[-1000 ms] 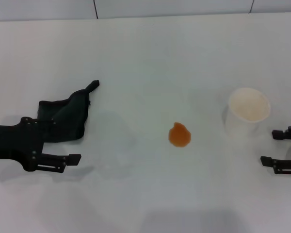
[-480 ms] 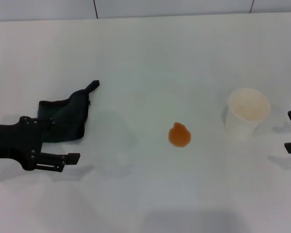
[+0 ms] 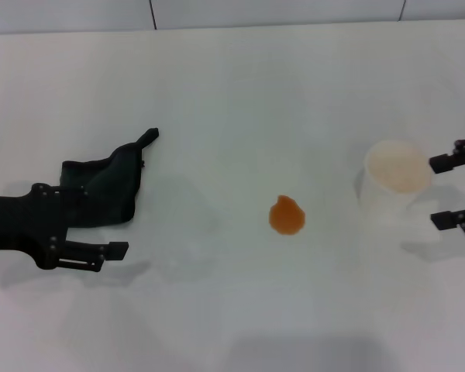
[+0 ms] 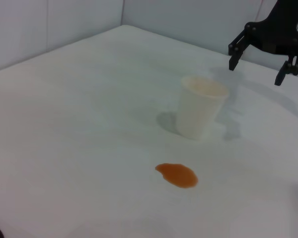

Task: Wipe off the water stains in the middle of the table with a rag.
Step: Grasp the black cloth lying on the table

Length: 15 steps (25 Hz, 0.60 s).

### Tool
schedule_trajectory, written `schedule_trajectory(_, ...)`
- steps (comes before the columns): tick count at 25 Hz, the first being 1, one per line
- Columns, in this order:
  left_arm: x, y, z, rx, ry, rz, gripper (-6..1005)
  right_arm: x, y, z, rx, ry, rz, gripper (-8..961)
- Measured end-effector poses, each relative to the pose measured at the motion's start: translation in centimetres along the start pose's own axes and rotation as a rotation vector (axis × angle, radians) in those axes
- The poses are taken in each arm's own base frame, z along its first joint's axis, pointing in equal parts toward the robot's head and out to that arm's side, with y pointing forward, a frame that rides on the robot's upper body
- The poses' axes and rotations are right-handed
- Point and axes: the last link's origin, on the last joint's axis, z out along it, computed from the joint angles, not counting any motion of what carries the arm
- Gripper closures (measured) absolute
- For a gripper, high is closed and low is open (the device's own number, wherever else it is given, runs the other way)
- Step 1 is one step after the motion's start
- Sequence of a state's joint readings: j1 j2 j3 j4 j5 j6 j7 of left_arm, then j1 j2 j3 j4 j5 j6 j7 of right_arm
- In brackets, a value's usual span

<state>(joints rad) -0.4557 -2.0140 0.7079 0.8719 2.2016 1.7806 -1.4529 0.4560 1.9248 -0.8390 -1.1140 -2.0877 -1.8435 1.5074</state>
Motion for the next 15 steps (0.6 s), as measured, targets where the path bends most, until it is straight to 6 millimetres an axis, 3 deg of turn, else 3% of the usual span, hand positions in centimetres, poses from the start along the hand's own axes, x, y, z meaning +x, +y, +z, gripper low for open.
schedule_trajectory(8, 0.0, -0.4, -0.6, 0.018, -0.018, -0.021, 123, -2.4, -0.8, 2.5, -0.058, 0.072, -0.018, 110)
schedule_trajectory(15, -0.1, -0.6, -1.0, 0.029, -0.038, -0.030, 123, -2.8, -1.1, 4.0, -0.054, 0.112, -0.024, 110)
